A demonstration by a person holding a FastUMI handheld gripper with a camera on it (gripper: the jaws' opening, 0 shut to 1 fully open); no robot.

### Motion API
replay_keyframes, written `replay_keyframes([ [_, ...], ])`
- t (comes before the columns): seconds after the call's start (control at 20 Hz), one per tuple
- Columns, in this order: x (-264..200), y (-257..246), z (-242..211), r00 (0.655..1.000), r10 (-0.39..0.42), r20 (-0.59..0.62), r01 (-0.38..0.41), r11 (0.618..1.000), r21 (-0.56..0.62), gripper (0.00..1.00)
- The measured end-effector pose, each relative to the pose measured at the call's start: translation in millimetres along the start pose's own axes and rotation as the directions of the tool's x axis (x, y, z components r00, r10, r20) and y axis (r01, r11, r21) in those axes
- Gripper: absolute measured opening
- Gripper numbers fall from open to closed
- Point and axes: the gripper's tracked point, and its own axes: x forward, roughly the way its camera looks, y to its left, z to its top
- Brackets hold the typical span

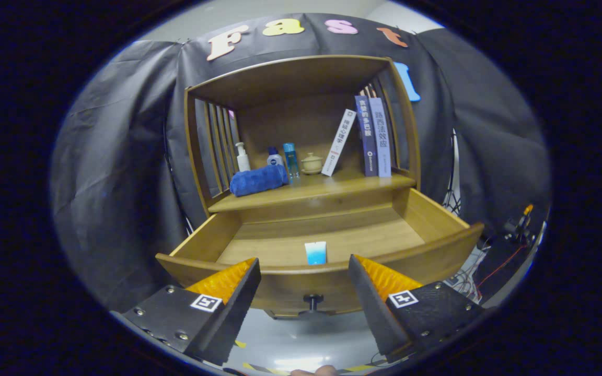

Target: Pull open the drawer, take out the items inside it, and place them on the countertop above the cabinet.

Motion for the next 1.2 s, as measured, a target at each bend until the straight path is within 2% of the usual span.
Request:
replay_keyframes([
  [0.1,8.1,4.1,15.8,1.0,0.011,-0.006,-0.012,0.999,-0.052,1.0],
  [0.2,24.8,5.0,29.4,0.999,0.014,-0.032,-0.016,0.999,-0.052,1.0],
  [0.3,49.6,-2.6,22.7,0.99,-0.018,-0.141,0.007,0.997,-0.077,1.0],
  [0.45,88.7,-9.6,23.5,0.979,-0.021,-0.201,0.021,1.0,-0.006,1.0],
  [0.5,99.9,-19.0,16.7,0.967,-0.052,-0.249,0.052,0.999,-0.009,1.0],
  [0.6,117.9,-20.9,0.0,0.941,-0.049,-0.335,0.056,0.998,0.011,1.0],
  [0.7,126.3,-24.7,-21.0,0.887,-0.076,-0.456,0.08,0.997,-0.013,1.0],
  [0.85,146.9,-23.7,-43.4,0.856,-0.099,-0.508,0.083,0.995,-0.054,1.0],
  [0.9,150.6,-21.7,-49.0,0.834,-0.12,-0.538,0.1,0.993,-0.067,1.0],
  [1.0,156.6,-13.0,-63.6,0.799,-0.096,-0.593,0.07,0.995,-0.067,0.98],
  [1.05,160.2,-11.9,-68.7,0.795,-0.092,-0.6,0.055,0.995,-0.08,0.86],
  [1.1,161.6,-19.6,-71.7,0.791,-0.136,-0.597,0.079,0.99,-0.121,0.73],
  [1.15,159.5,-26.4,-79.1,0.769,-0.174,-0.615,0.099,0.983,-0.154,0.61],
  [1.2,157.0,-23.0,-82.7,0.749,-0.172,-0.64,0.1,0.984,-0.148,0.6],
])
